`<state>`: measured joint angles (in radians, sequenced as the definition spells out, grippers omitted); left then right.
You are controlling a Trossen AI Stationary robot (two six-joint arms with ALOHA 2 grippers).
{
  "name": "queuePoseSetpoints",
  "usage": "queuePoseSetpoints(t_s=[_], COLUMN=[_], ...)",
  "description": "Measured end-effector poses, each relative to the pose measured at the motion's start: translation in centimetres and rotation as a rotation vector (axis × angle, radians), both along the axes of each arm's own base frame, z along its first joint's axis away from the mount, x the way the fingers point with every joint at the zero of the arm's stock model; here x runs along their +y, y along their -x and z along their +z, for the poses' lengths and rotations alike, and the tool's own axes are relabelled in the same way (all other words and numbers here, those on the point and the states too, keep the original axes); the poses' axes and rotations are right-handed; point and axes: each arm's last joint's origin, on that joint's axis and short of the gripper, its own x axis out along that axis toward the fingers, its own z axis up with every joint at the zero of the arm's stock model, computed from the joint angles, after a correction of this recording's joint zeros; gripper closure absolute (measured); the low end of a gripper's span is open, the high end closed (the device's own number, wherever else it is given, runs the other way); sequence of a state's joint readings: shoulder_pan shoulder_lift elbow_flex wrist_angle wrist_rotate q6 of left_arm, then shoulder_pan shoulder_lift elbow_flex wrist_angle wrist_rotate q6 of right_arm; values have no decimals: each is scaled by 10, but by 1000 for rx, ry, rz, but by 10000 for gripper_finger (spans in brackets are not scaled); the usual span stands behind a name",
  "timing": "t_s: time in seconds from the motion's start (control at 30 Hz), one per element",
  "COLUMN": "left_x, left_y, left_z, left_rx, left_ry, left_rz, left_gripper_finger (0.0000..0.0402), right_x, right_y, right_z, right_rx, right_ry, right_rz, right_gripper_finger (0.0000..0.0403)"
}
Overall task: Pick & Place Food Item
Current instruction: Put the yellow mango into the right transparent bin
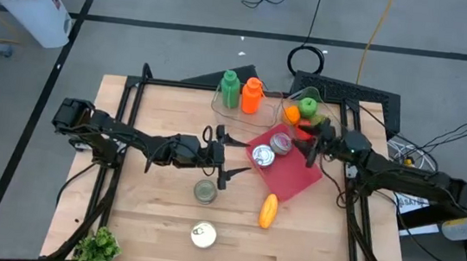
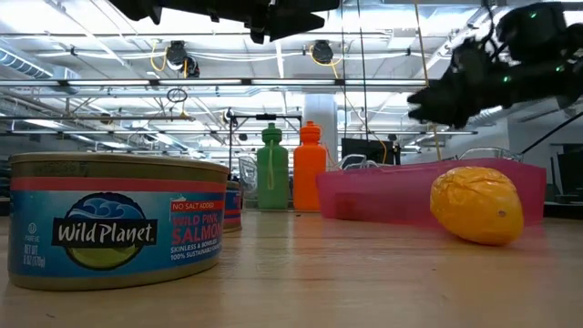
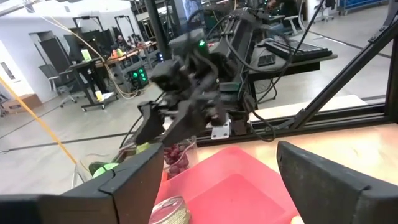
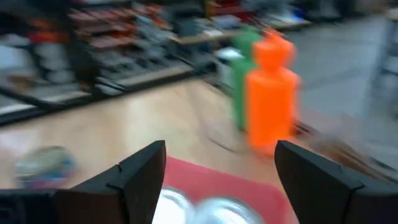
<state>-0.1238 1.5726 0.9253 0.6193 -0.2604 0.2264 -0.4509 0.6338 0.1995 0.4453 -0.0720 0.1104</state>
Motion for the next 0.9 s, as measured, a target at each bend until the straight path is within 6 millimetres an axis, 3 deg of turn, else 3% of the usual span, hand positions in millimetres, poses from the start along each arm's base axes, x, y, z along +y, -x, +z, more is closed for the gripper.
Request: queuePoseSetpoints(t_s=[0.23,0.37,0.57,0.67,0.9], left_x=[0,0,0,0,0], left_y=[0,0,0,0,0], left_z=[0,0,0,0,-3], left_rx=[-1,-1,-4,1,20], left_ry=[0,2,4,6,43], left_rz=[0,0,0,0,2], left_gripper_finger=[90,83,73,75,89], right_x=[41,68,112,135,181], right_y=[-13,-22,-45,-59,-91], right_z=[12,12,29,28,6], right_rx=[-120,-87,-44,81,565], right_ry=[39,105,195,226,397], right_rz=[341,526,743,797,821], right_gripper_finger=[122,122,104,83,61])
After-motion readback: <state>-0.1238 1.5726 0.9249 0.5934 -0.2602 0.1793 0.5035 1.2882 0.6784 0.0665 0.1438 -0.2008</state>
